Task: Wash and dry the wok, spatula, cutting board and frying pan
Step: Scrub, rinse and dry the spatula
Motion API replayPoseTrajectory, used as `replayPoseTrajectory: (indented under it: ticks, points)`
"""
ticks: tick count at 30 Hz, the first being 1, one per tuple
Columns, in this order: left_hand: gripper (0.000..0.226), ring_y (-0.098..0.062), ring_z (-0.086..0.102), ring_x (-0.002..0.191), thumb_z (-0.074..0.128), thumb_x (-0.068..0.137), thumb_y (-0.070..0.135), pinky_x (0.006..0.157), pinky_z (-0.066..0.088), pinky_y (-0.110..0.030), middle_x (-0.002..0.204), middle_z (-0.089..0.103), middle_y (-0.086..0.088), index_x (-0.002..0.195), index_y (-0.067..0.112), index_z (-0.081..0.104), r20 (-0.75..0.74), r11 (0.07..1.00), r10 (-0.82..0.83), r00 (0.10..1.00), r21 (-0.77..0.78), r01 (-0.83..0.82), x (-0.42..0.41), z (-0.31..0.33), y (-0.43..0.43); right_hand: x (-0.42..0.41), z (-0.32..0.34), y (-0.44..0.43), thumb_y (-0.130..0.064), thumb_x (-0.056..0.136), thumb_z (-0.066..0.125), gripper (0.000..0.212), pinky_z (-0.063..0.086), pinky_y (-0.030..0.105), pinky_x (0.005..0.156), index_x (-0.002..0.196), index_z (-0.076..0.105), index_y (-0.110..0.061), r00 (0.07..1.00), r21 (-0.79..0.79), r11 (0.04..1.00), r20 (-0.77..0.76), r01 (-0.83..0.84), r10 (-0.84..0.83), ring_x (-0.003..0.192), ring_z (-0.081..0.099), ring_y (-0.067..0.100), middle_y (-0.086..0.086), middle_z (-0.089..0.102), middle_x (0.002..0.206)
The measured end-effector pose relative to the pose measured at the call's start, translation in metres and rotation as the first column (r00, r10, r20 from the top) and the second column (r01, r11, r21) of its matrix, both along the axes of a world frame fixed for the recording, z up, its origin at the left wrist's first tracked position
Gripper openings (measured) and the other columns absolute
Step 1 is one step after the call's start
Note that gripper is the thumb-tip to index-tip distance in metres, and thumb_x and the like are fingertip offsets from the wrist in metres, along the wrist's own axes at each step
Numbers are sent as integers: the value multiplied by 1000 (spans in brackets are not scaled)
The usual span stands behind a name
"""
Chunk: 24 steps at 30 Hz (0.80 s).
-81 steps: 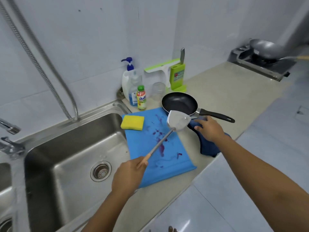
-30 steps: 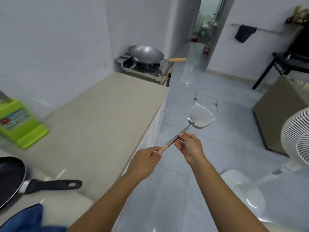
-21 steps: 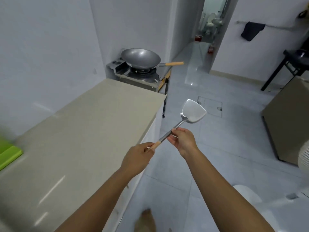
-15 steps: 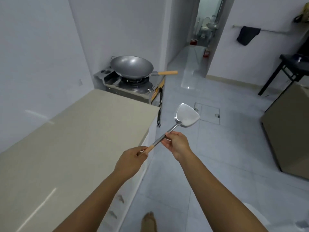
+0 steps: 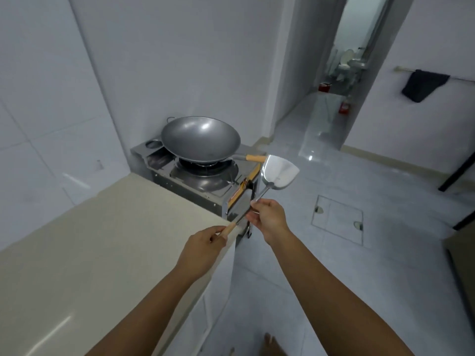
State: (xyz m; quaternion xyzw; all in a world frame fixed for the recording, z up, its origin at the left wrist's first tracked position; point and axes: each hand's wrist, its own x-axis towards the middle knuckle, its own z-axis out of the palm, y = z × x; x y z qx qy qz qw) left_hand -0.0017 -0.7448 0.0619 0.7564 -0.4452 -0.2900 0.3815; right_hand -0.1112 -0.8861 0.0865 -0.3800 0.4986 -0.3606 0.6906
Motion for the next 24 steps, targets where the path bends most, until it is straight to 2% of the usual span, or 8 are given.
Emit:
replayPoseTrajectory:
  ticks: [4,9,11,13,16,19,21,24]
  points:
    - [16,-20,64,78,51,99,25,73,53,-38,88,69,-1,98,38,61,-102,985,159,982,-51,-164,0,-1,-71,30,6,-89,-8,93,62,9,58,28,71,100,57,-10,988,-46,989,-76,-138,134,82,67,19,11,68,98]
    - [21,-10,61,75,53,98,22,68,50,-24,86,67,5,113,35,61,-164,958,250,954,-100,-268,-9,1,-152,76,9,-185,-9,93,62,5,58,28,68,94,57,-8,933,-144,936,-215,-321,287,75,66,18,9,66,86]
    - [25,-10,62,81,55,98,24,76,52,-28,89,67,8,121,32,60,-155,948,284,946,-102,-301,-8,-2,-176,98,7,-212,-9,92,63,9,60,34,73,100,59,-5,902,-141,911,-261,-388,344,79,68,23,11,67,88]
    - [27,-8,63,83,57,97,27,81,55,-31,91,66,9,124,29,59,-134,929,343,930,-101,-357,-3,-7,-198,117,4,-234,-7,91,64,7,60,38,75,97,60,-6,871,-119,887,-284,-446,400,83,68,27,13,67,91]
    - [29,-5,61,82,61,94,34,77,56,-31,93,62,11,122,31,57,-107,872,471,876,-95,-481,10,-10,-229,149,4,-269,-4,90,65,8,59,36,74,95,60,-5,843,-120,860,-301,-496,445,81,67,26,15,66,92]
    - [25,-7,61,77,65,90,42,71,56,-32,90,60,10,110,30,60,-88,838,538,838,-53,-543,29,-21,-252,180,-2,-302,0,88,65,15,58,39,78,81,55,-9,838,-86,861,-297,-501,458,75,65,24,14,64,85]
    - [21,-8,62,74,65,90,42,70,57,-34,85,62,8,104,27,62,-81,839,541,837,-13,-544,44,-30,-271,197,-7,-320,2,87,65,21,58,41,73,77,52,-10,841,-71,868,-299,-491,451,70,63,24,13,63,80]
    - [18,-12,63,77,61,93,36,74,57,-33,86,65,6,105,22,64,-84,859,513,855,59,-509,67,-33,-305,223,-14,-346,1,85,68,22,56,36,61,76,52,-12,808,-106,845,-375,-525,455,64,62,23,15,65,81]
